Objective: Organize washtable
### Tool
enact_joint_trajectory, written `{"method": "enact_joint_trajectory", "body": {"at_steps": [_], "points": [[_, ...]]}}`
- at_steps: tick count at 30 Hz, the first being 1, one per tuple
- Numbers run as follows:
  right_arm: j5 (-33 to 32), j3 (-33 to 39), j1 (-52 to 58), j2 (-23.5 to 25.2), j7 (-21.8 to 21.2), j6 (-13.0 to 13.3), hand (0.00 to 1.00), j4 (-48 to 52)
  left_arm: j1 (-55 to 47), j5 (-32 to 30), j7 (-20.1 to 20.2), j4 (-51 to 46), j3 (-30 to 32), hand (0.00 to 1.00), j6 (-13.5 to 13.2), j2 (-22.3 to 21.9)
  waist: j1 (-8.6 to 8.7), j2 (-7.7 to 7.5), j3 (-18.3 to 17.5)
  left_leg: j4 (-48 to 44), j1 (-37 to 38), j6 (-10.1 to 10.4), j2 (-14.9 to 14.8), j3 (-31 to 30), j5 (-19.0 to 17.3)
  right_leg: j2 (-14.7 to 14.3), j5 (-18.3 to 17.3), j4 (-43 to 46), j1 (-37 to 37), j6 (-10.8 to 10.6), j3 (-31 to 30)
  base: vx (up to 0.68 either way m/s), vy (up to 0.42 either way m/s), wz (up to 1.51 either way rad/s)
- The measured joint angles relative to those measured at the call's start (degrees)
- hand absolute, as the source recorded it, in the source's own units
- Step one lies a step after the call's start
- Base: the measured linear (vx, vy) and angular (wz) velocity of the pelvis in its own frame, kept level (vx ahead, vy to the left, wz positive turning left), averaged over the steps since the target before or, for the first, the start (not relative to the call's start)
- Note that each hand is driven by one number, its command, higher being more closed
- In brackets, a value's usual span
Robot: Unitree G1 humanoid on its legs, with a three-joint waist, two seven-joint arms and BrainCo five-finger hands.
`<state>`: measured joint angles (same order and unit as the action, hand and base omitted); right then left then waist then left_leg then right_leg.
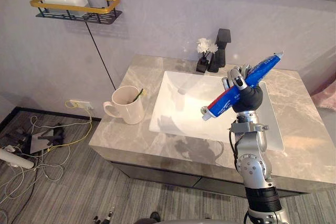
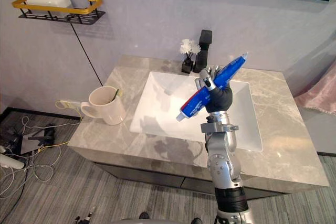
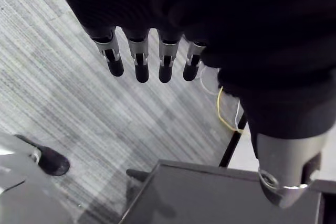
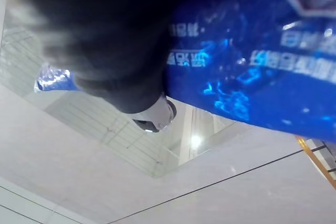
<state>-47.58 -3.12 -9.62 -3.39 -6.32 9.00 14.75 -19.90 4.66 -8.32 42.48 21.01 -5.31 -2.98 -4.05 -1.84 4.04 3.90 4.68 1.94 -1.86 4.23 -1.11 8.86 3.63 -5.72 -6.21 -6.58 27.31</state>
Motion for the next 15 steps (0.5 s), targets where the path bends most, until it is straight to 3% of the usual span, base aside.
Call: {"method": "enact_joint_trajectory", "body": {"at_steps": [11,15], "points": [[7.76,-4.87,-5.82,0.76,1.19,0.86,1.0,0.01,2.82,-0.94,0.73,0.23,-6.11,0.0,-0.24,2.46,-0.1,-0.59,0.26,-0.29,-0.2,-0.05,0.88,-2.6,0.03,0.39,-0.28,0.01,-1.34,-0.4,2.48,0.02,0.011,0.12],[10.76,-8.22,-9.68,1.2,1.26,1.24,1.0,0.01,3.36,-1.0,0.79,-0.29,-8.03,0.0,-0.75,3.38,-1.52,-1.28,0.64,-0.39,-0.07,-0.06,0.96,-2.92,0.02,0.83,-0.49,0.01,-1.7,-0.66,2.73,-0.02,0.009,0.05]]}}
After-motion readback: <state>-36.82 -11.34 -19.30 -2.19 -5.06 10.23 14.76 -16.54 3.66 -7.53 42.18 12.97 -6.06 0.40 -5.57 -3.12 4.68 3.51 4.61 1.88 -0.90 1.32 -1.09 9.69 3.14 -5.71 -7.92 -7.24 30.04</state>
